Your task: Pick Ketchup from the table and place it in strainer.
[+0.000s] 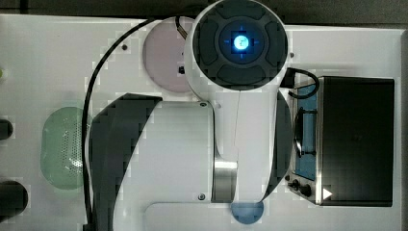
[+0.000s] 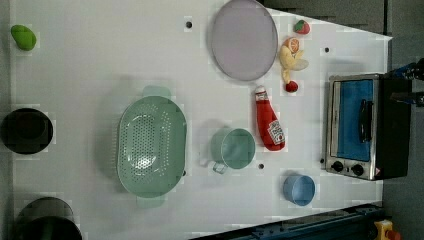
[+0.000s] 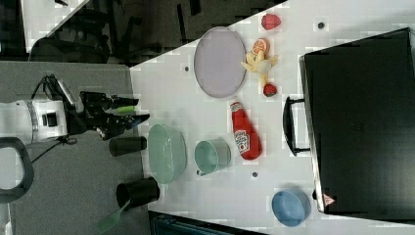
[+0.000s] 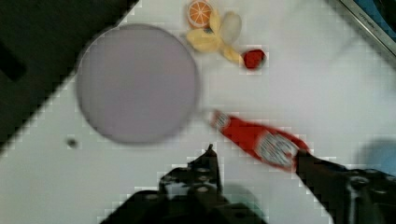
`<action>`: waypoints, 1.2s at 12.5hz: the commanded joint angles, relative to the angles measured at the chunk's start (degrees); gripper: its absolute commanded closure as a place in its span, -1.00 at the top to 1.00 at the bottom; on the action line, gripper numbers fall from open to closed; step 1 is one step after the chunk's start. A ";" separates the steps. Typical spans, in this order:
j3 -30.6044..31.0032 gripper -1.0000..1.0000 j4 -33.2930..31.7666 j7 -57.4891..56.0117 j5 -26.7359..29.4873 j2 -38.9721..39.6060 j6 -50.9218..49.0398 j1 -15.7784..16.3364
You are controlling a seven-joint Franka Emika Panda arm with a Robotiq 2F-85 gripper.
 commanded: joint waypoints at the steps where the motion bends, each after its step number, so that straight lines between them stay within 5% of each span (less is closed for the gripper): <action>1: 3.45 0.58 -8.75 -0.56 -0.05 -15.65 -9.48 -6.02; 3: 3.61 1.00 -9.13 -0.57 -0.05 -15.11 -9.45 -6.02; 10: 5.44 1.00 -16.38 -4.12 -0.05 -7.72 -2.46 -5.91; 15: 5.99 1.00 -22.48 -33.99 -0.06 -1.06 12.61 -5.92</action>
